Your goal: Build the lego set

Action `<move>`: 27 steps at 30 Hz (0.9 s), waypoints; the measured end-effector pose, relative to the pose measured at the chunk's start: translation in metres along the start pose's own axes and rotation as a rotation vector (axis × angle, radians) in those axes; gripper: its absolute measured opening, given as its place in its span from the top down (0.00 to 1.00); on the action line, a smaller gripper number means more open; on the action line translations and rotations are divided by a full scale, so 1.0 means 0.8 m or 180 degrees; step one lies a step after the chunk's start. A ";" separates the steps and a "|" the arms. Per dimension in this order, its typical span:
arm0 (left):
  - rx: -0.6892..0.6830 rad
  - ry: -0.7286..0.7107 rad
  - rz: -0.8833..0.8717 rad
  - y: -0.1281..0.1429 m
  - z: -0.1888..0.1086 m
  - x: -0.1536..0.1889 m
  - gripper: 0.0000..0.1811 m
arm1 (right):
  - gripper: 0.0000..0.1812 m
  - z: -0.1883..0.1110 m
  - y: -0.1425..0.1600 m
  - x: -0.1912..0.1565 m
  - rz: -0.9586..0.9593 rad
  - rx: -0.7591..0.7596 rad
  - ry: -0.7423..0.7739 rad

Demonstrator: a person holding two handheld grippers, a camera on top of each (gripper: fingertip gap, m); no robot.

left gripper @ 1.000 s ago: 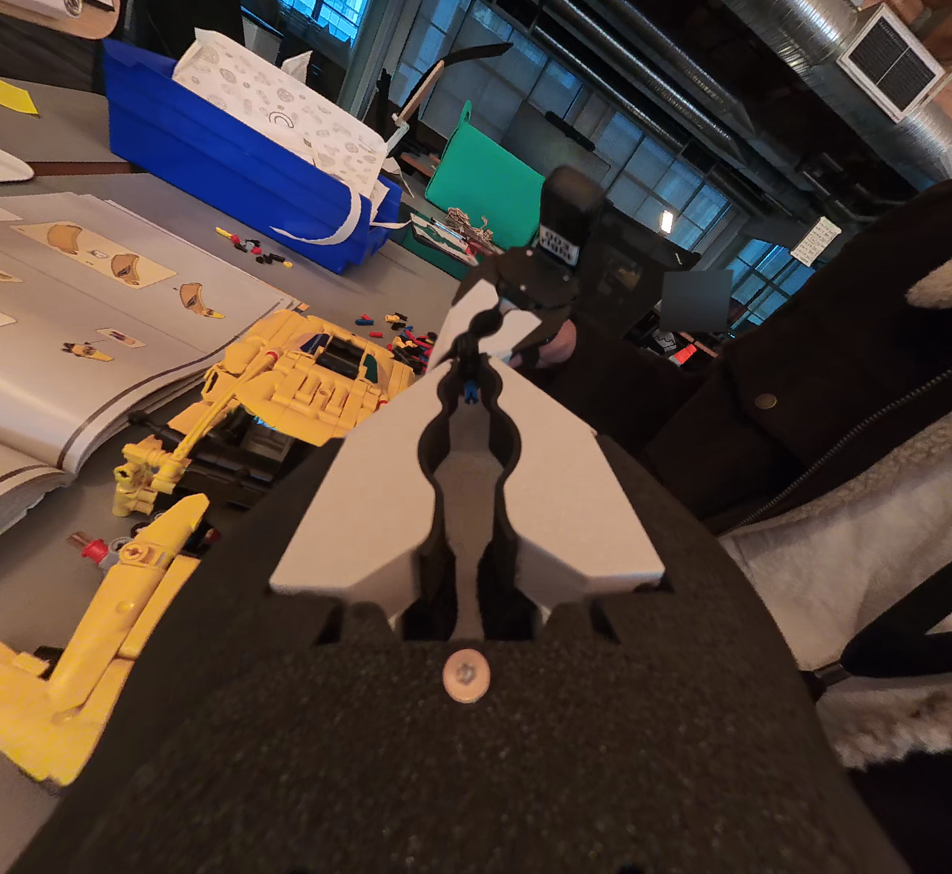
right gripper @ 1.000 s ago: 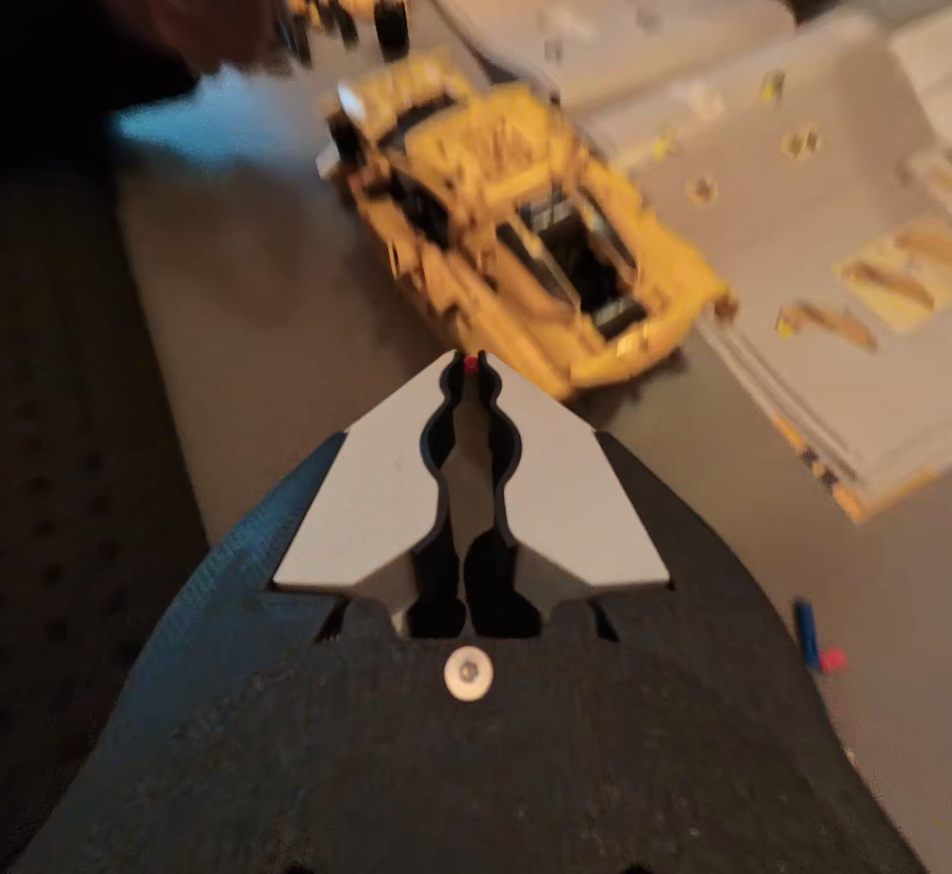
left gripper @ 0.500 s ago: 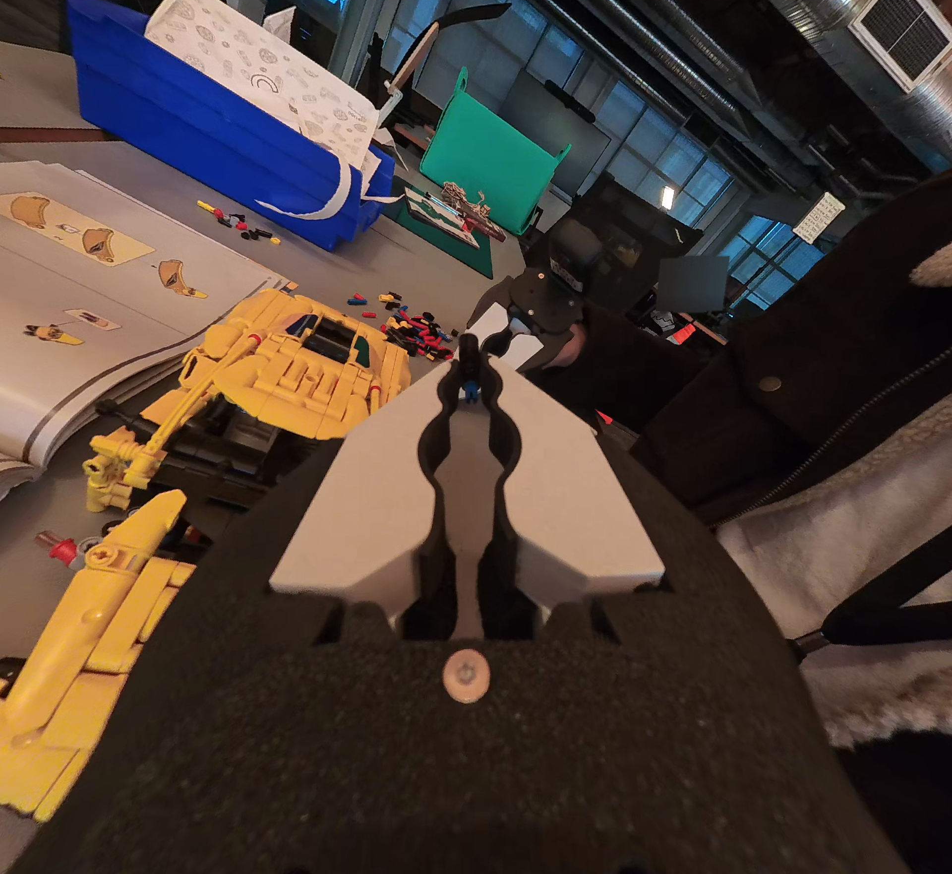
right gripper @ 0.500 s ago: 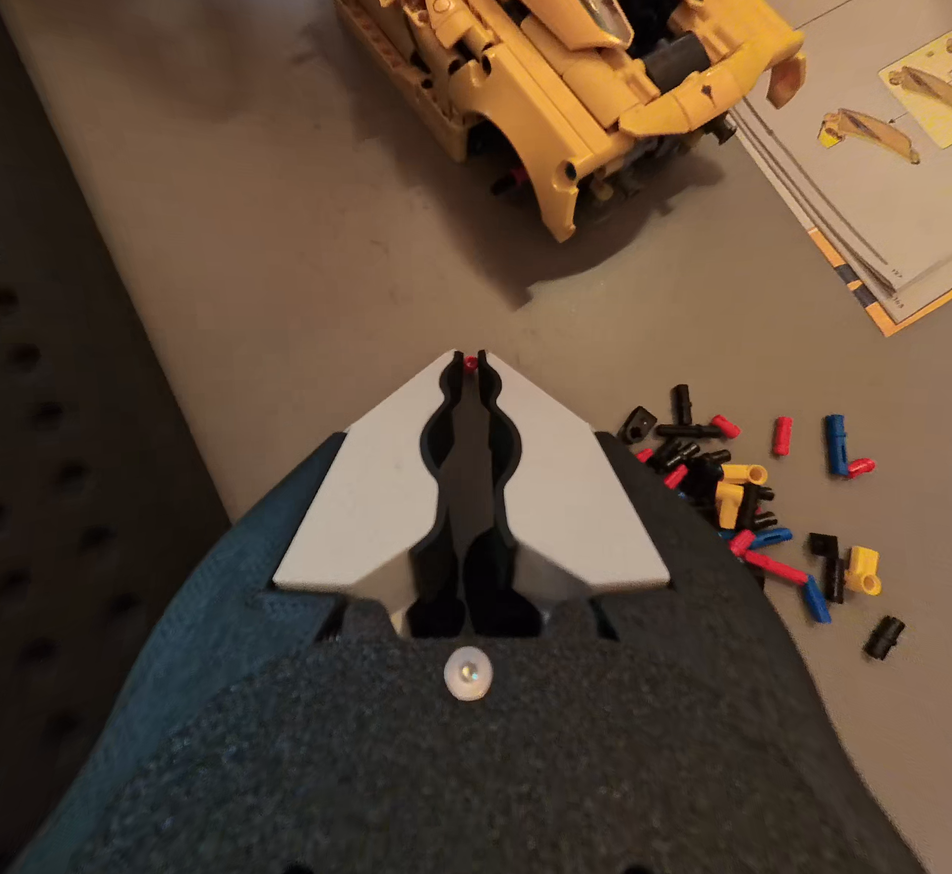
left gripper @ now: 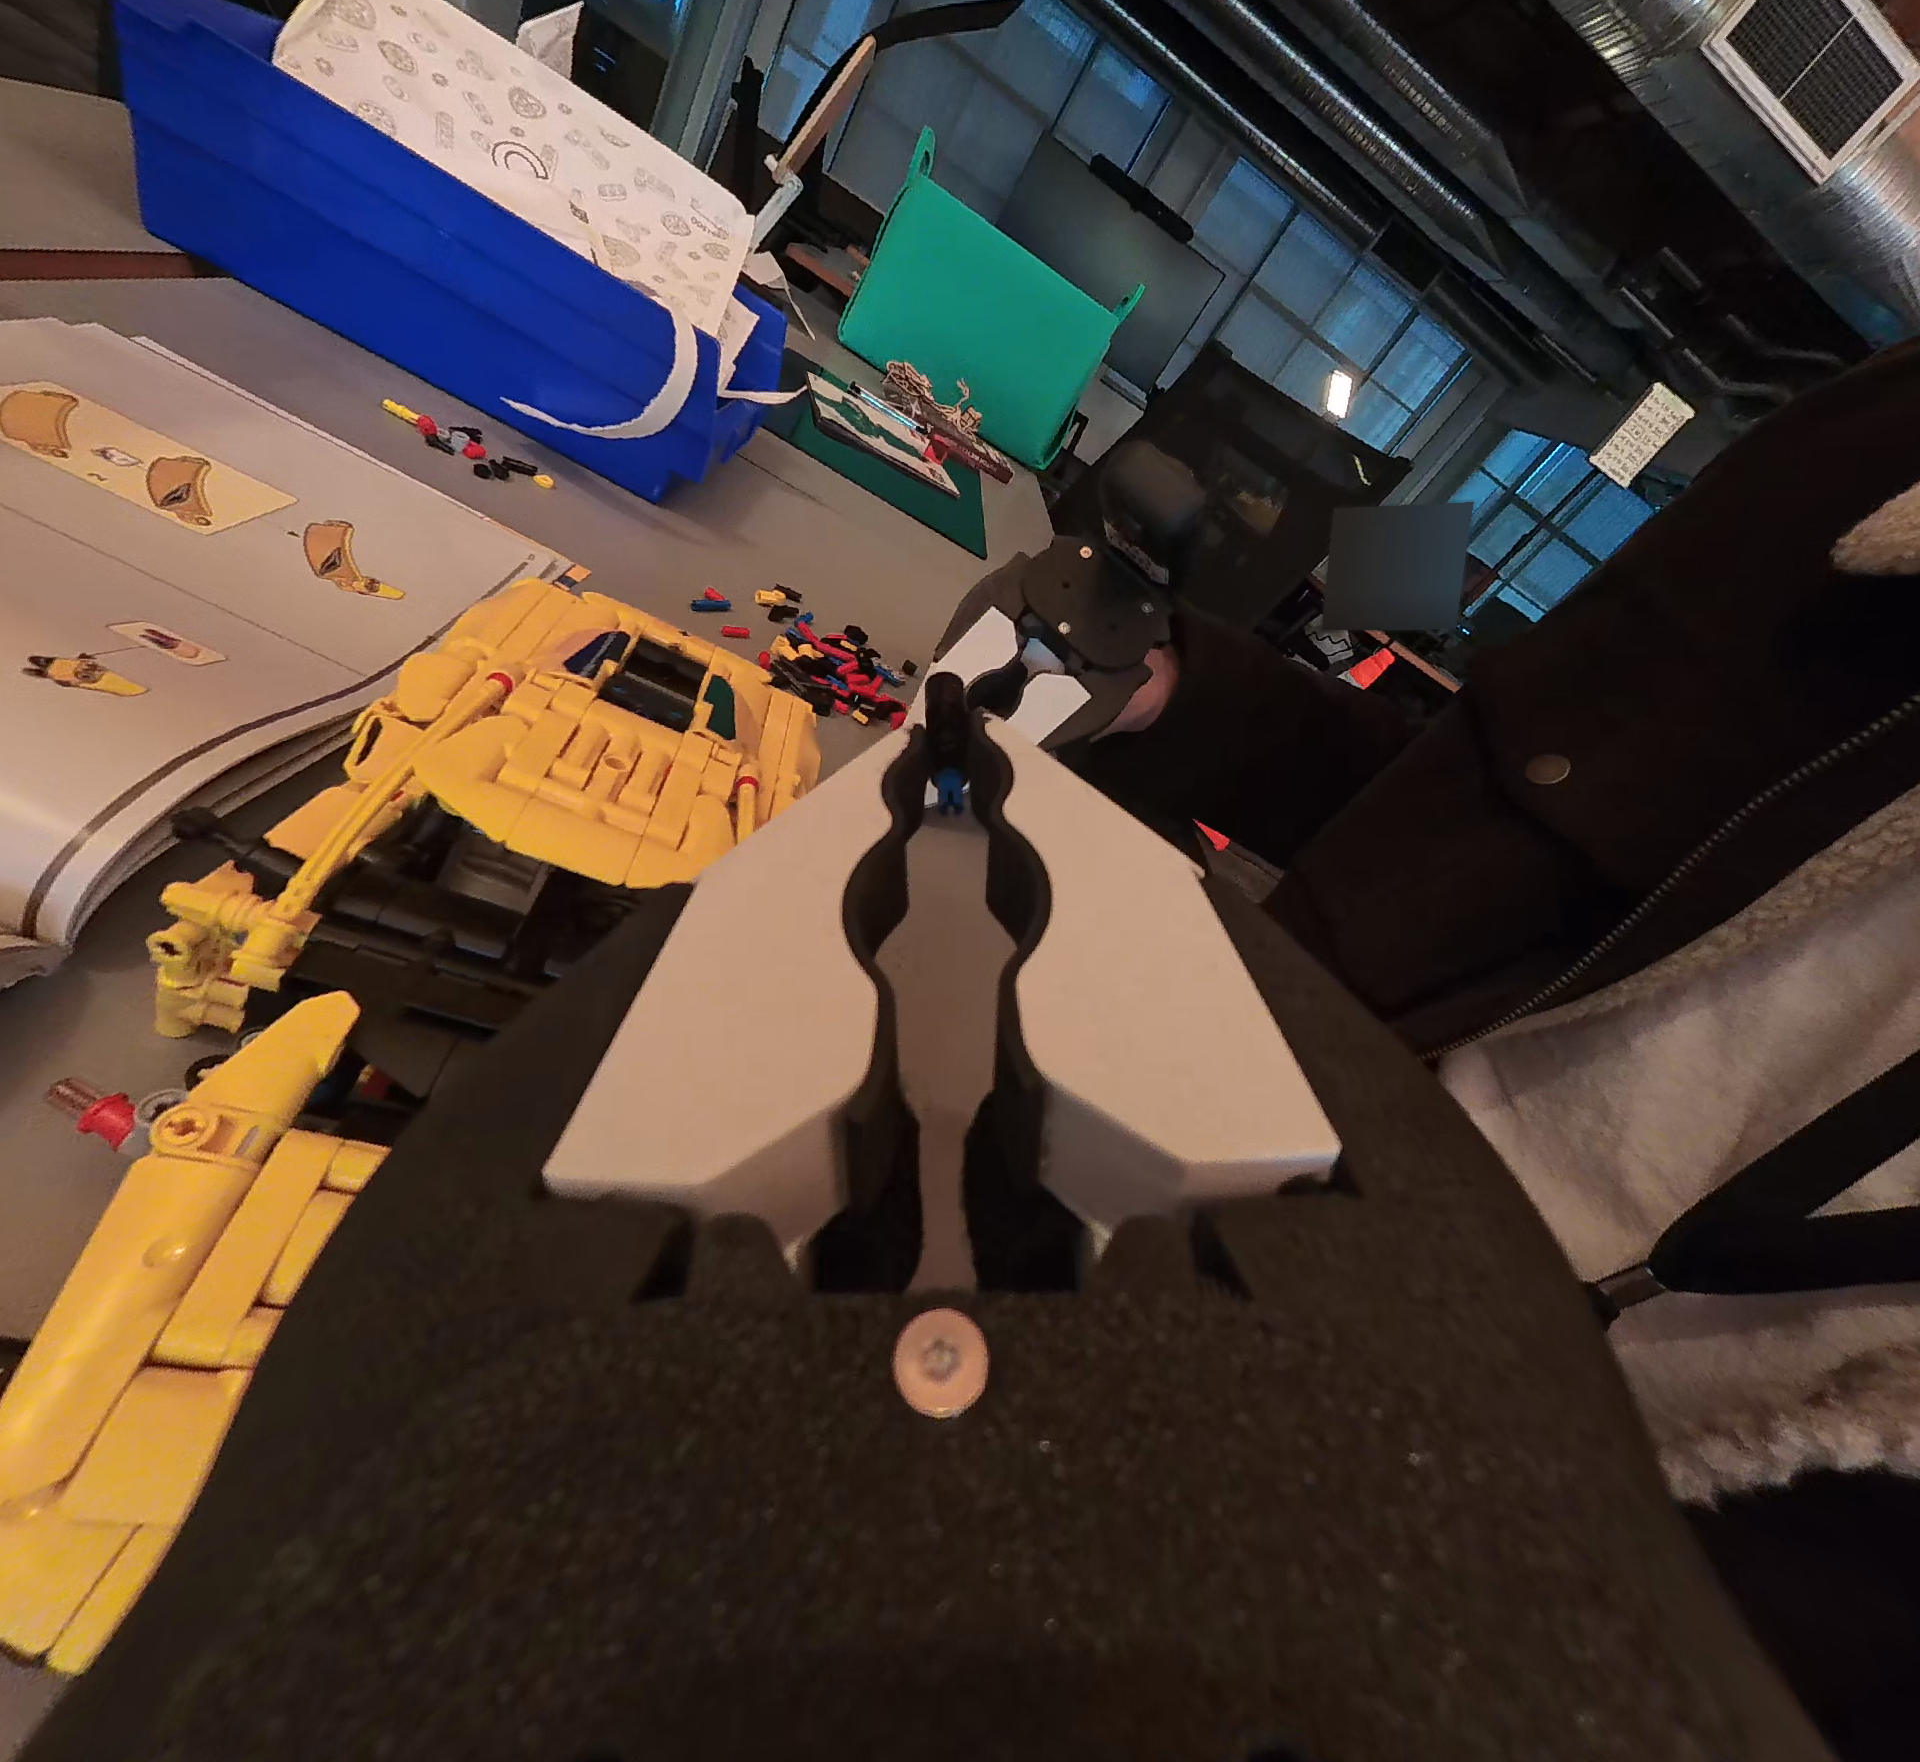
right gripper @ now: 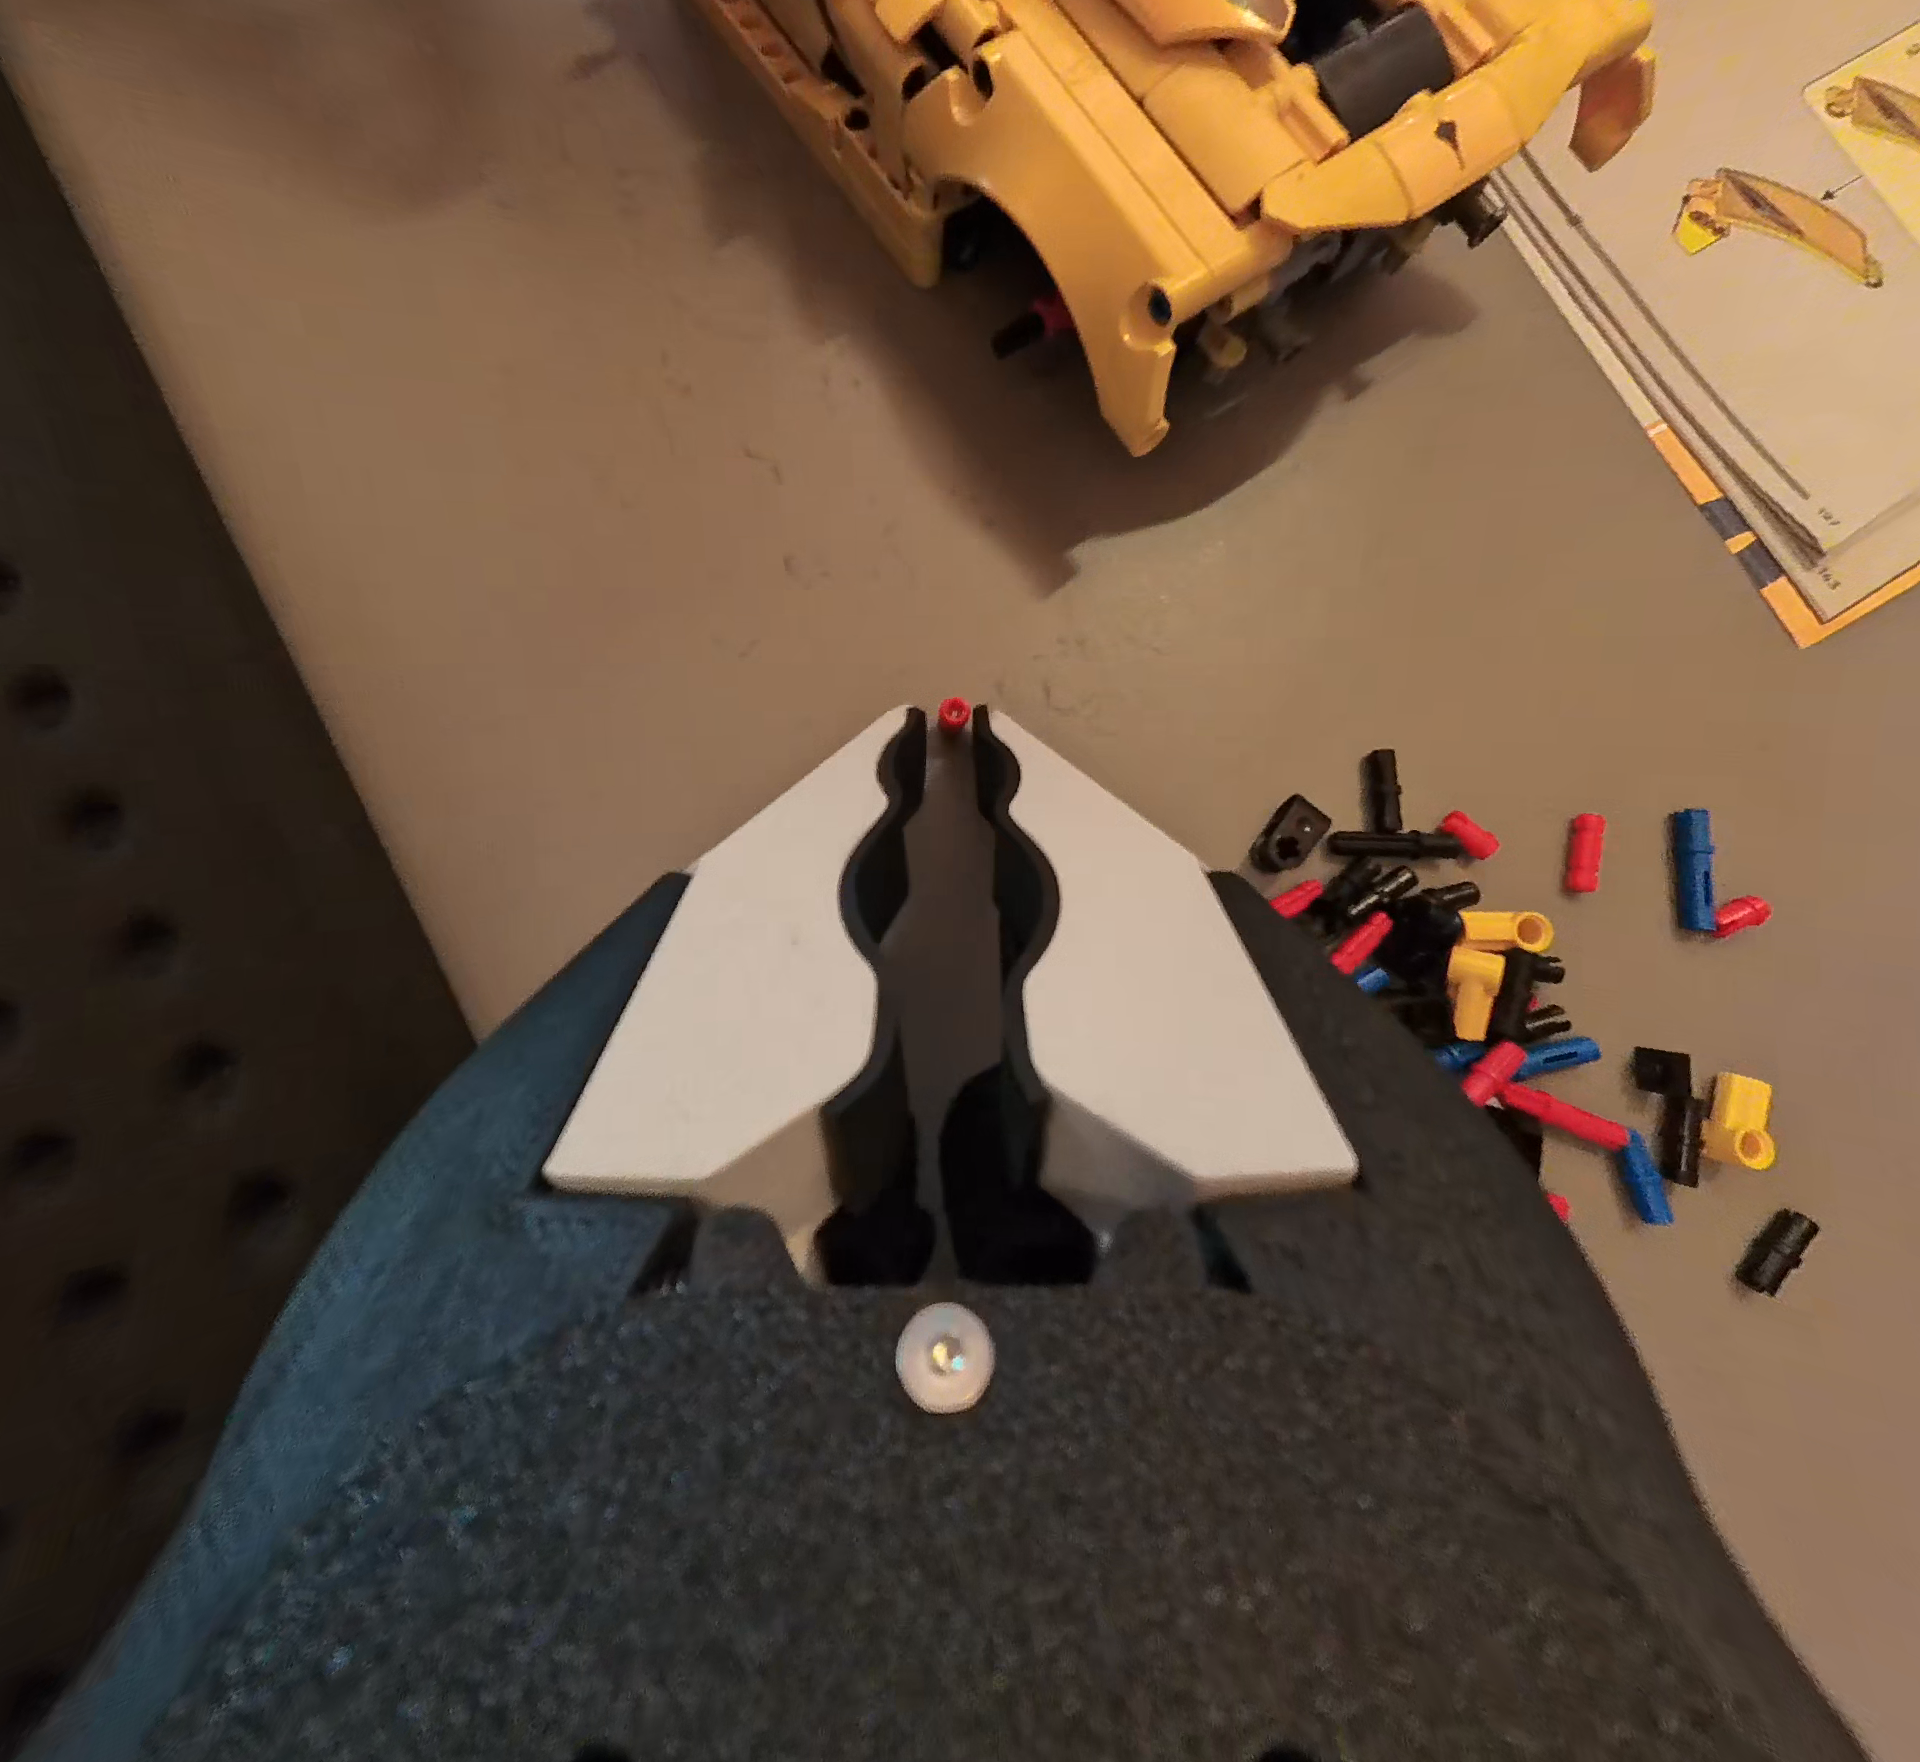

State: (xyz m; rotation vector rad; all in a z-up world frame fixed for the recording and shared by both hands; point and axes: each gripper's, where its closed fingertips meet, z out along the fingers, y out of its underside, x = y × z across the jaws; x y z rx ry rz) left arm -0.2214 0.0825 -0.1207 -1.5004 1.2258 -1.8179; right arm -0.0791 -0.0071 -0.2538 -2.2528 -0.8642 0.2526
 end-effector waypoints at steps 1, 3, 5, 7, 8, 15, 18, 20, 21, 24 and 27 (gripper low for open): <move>0.0000 0.0001 0.0001 0.000 0.000 0.000 0.96 | 0.96 0.000 0.000 0.001 -0.0011 -0.0025 0.0006; -0.0003 0.0007 -0.0002 0.000 0.000 0.001 0.96 | 0.96 -0.001 0.001 0.003 -0.0053 -0.0093 0.0022; -0.0008 0.0010 0.0001 0.000 0.001 0.001 0.96 | 0.95 -0.002 0.000 0.004 -0.0079 -0.0123 0.0012; -0.0005 0.0015 0.0003 0.000 0.000 0.002 0.96 | 0.95 -0.002 -0.003 0.003 -0.0069 -0.0120 -0.0035; -0.0005 0.0018 0.0002 0.000 0.000 0.002 0.96 | 0.95 -0.002 -0.004 0.003 -0.0062 -0.0123 -0.0056; -0.0014 0.0028 0.0002 0.000 0.001 0.003 0.96 | 0.98 -0.002 -0.010 0.002 -0.0025 -0.0108 -0.0135; 0.0090 0.0091 -0.0003 -0.005 0.001 0.008 0.96 | 0.98 -0.012 -0.056 -0.002 0.0059 0.0368 -0.0152; 0.0249 0.0297 -0.0081 -0.014 0.001 0.019 0.96 | 0.98 -0.025 -0.125 -0.015 0.0309 0.1072 -0.0355; 0.0319 0.0420 -0.0123 -0.017 0.001 0.026 0.96 | 0.98 -0.033 -0.164 -0.024 0.0476 0.1496 -0.0485; 0.0456 0.0720 -0.0194 -0.023 0.003 0.044 0.96 | 0.98 -0.043 -0.251 -0.044 0.0731 0.2388 -0.0804; 0.0647 0.0943 -0.0307 -0.032 -0.001 0.055 0.96 | 0.99 -0.033 -0.286 -0.064 0.0726 0.2643 -0.1075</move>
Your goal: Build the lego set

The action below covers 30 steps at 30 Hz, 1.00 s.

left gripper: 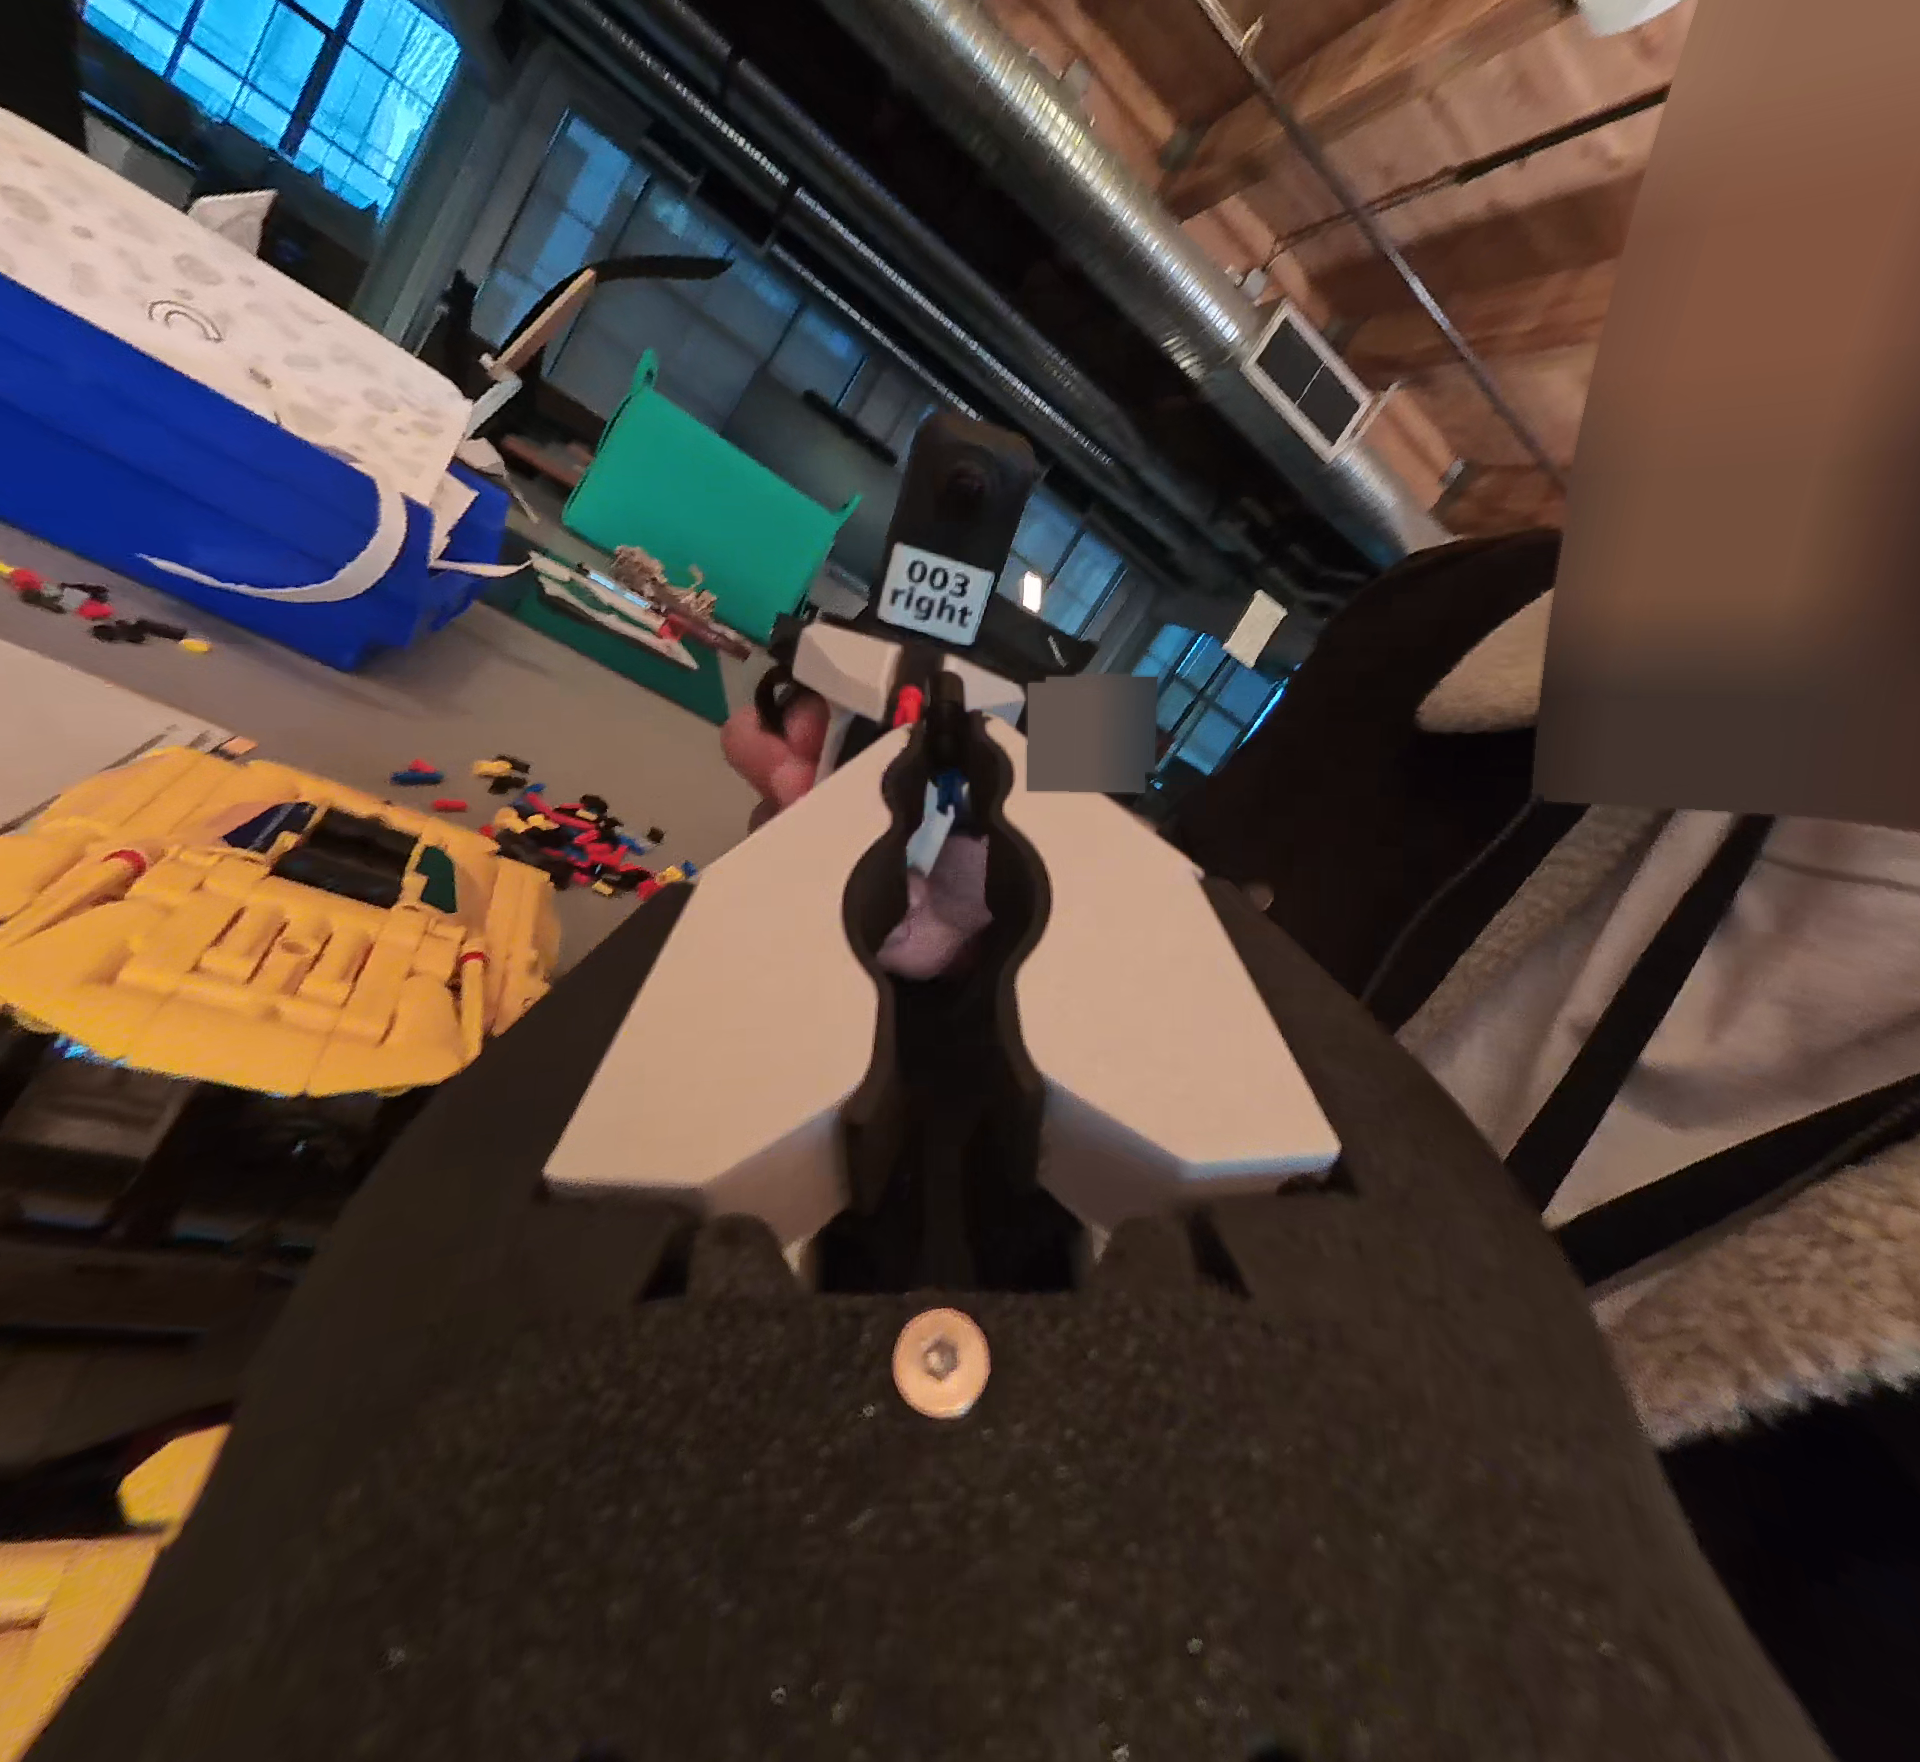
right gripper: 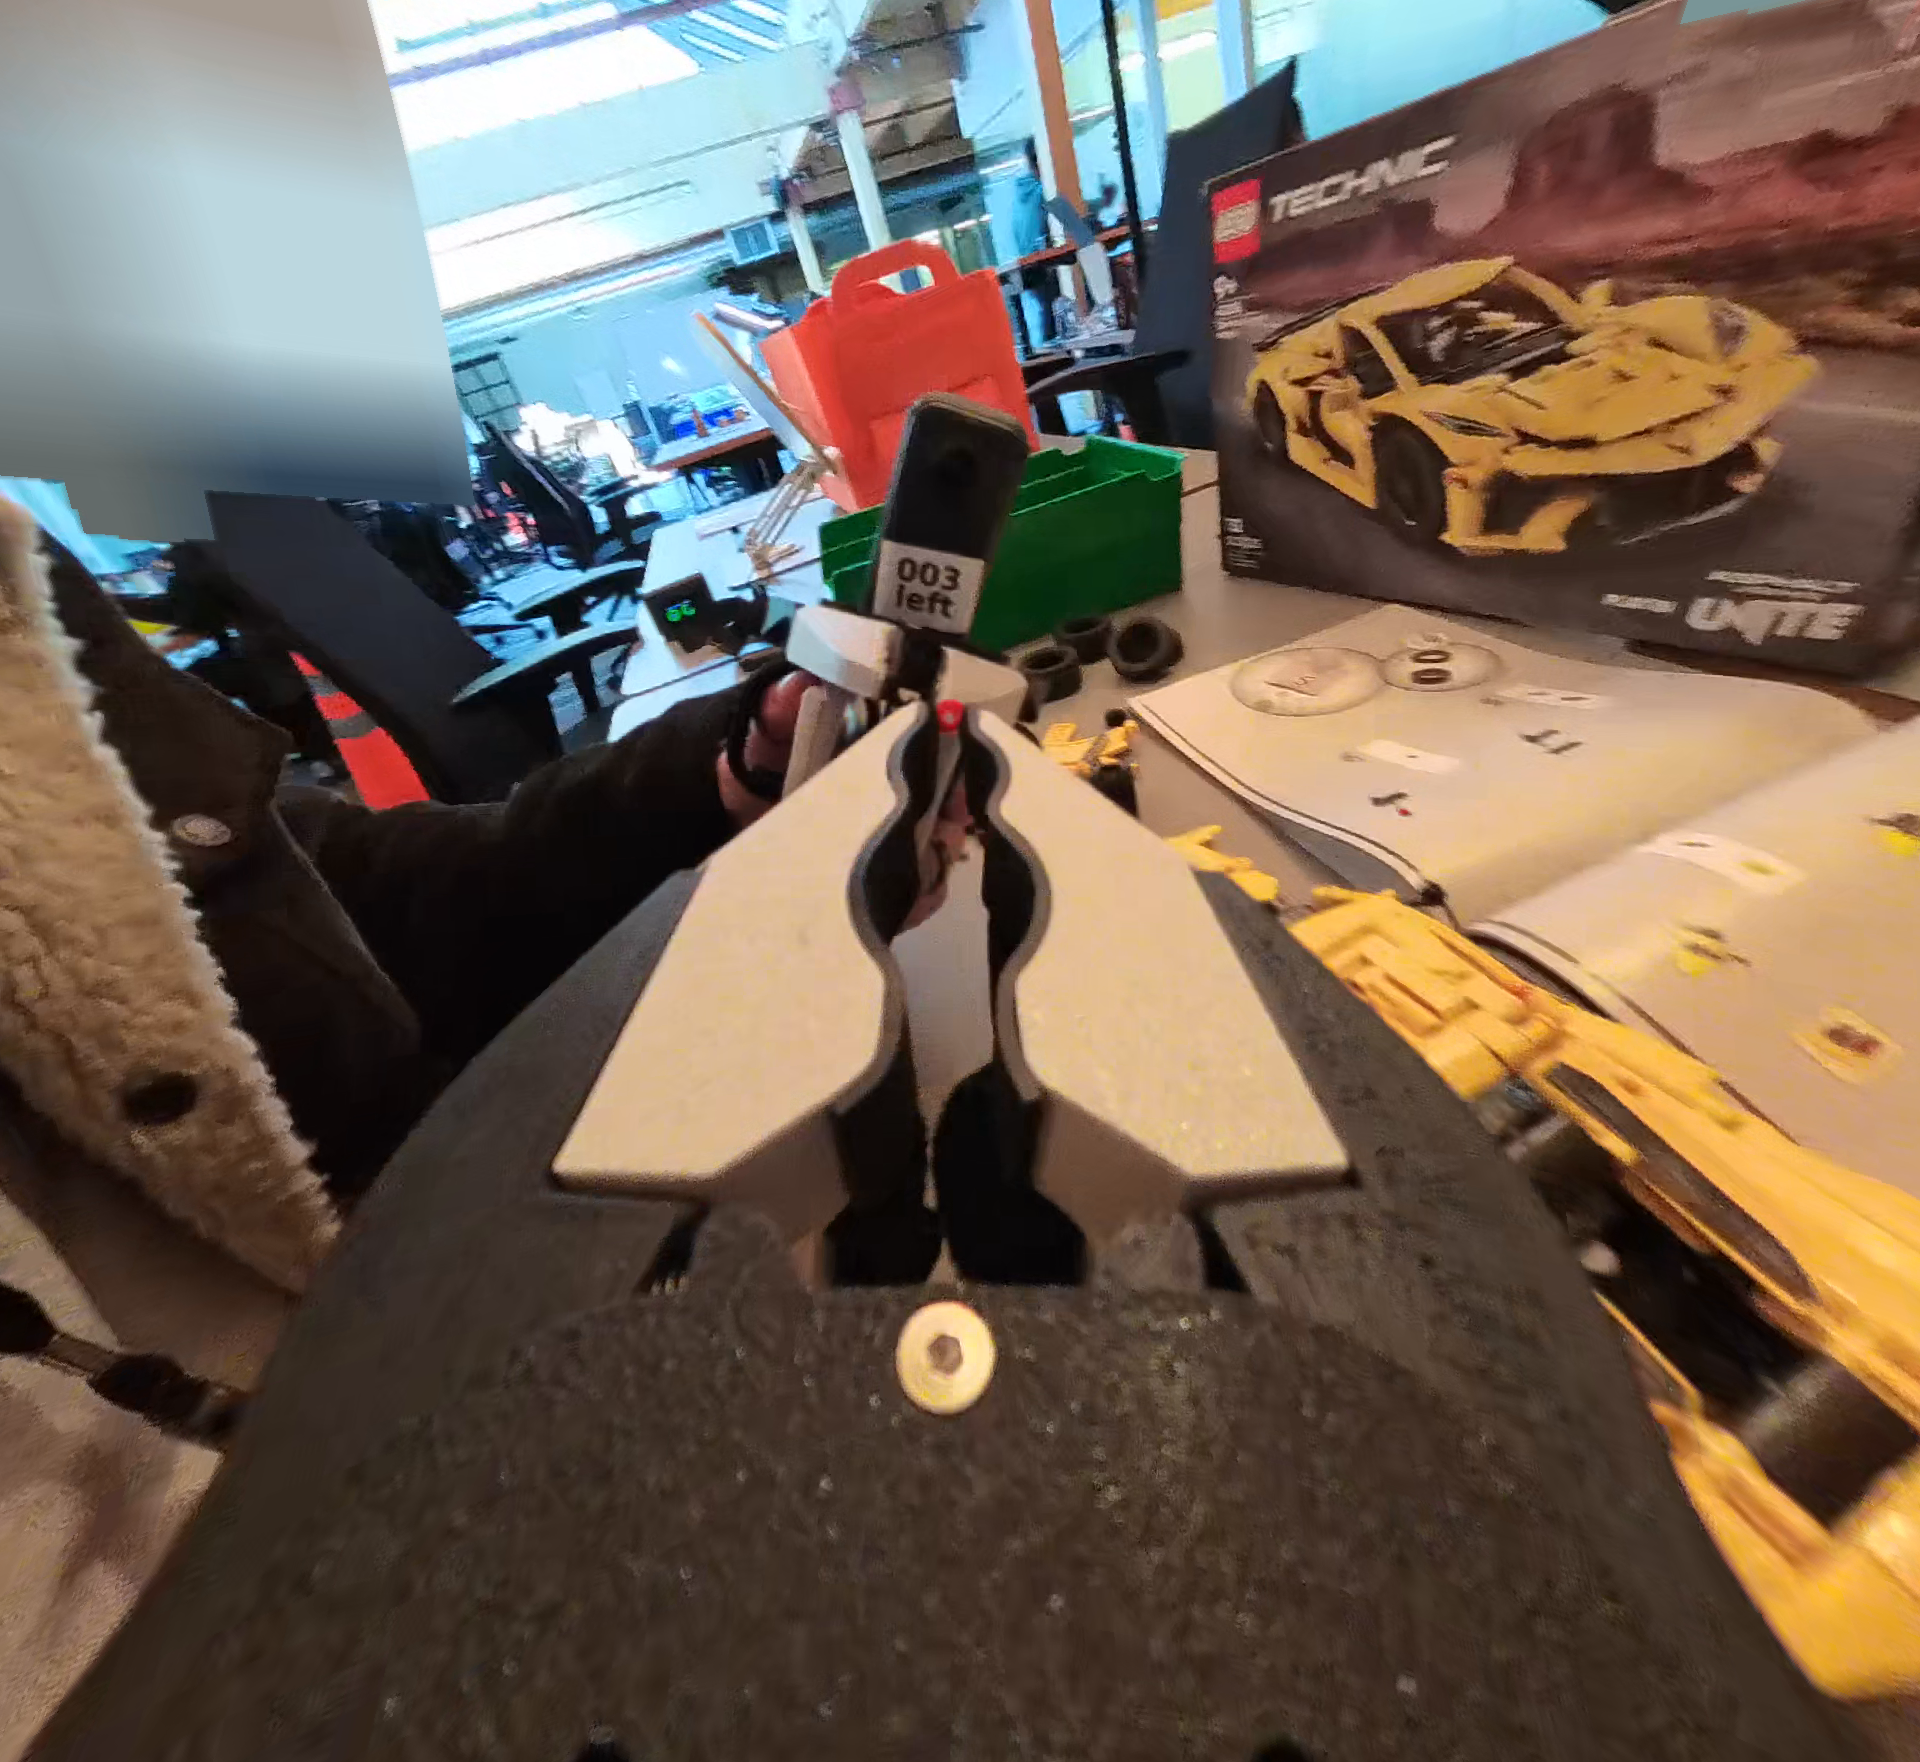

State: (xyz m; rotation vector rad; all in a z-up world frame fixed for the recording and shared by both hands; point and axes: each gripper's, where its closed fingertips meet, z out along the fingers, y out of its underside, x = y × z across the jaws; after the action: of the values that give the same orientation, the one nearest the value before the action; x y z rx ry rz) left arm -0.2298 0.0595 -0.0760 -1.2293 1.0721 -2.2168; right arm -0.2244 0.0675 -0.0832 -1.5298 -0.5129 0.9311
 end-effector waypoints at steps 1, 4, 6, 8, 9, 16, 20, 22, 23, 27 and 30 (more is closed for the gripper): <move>0.0028 0.0030 -0.0034 -0.001 0.000 0.001 0.96 | 0.99 0.006 0.000 -0.002 0.0040 0.0030 -0.0049; 0.0026 0.0061 -0.0055 -0.001 -0.001 0.003 0.96 | 0.99 0.009 -0.005 -0.003 0.0121 0.0128 -0.0101; 0.0015 0.0069 -0.0049 -0.001 0.000 0.004 0.96 | 0.99 0.009 -0.005 -0.004 0.0118 0.0125 -0.0113; 0.0017 0.0073 -0.0066 -0.001 0.000 0.004 0.96 | 0.99 0.008 -0.005 -0.004 0.0098 0.0126 -0.0098; 0.0017 0.0079 -0.0073 -0.001 -0.001 0.004 0.96 | 0.99 0.009 -0.005 -0.004 0.0109 0.0134 -0.0111; 0.0007 -0.0010 -0.0081 0.000 -0.002 -0.002 0.97 | 0.99 0.009 -0.006 -0.008 0.0175 0.0197 -0.0204; 0.0034 0.0012 -0.0116 -0.001 -0.002 -0.002 0.97 | 0.99 0.009 -0.007 -0.007 0.0167 0.0206 -0.0219; 0.0040 0.0030 -0.0160 0.000 -0.002 -0.003 0.97 | 0.99 0.009 -0.005 -0.007 0.0131 0.0192 -0.0225; 0.0056 0.0047 -0.0205 0.000 -0.002 -0.004 0.96 | 0.99 0.009 -0.005 -0.006 0.0083 0.0192 -0.0208; 0.0140 0.0183 -0.0414 -0.002 -0.002 -0.003 0.96 | 0.99 0.009 -0.004 -0.005 -0.0193 0.0146 -0.0125; 0.0129 0.0216 -0.0474 0.000 -0.003 -0.003 0.96 | 0.99 0.009 -0.003 -0.006 -0.0256 0.0071 -0.0146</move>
State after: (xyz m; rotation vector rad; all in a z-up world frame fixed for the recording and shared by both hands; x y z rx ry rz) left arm -0.2303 0.0621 -0.0779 -1.2620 0.9846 -2.3955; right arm -0.2325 0.0687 -0.0797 -1.4599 -0.5909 0.9085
